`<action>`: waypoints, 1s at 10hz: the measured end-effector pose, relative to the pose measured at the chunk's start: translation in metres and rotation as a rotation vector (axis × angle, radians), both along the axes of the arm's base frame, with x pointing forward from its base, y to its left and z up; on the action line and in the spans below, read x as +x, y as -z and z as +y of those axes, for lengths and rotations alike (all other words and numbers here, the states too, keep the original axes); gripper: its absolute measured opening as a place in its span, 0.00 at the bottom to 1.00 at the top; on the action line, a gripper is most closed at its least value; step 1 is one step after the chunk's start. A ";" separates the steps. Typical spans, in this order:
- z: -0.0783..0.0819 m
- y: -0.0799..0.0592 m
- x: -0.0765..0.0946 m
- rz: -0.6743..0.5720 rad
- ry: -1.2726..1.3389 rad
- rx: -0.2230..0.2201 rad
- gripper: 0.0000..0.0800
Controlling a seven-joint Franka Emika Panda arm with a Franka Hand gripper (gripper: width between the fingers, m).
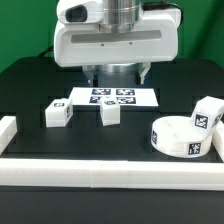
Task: Assemble stool
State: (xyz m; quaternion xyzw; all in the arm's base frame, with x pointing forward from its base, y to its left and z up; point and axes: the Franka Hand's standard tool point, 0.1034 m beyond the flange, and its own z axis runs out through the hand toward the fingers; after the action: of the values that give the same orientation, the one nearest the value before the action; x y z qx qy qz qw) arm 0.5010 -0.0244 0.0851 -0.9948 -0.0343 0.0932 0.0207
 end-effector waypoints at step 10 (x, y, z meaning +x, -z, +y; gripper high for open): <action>-0.004 0.028 -0.021 0.582 -0.016 0.055 0.81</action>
Offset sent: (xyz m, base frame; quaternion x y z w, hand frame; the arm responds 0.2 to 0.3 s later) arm -0.0155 -0.0198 -0.0188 0.0032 -0.1461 0.0174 0.9891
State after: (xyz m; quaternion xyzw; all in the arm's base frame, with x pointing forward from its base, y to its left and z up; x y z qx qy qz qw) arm 0.4797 -0.0287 0.0569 -0.9250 -0.0372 0.3740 0.0562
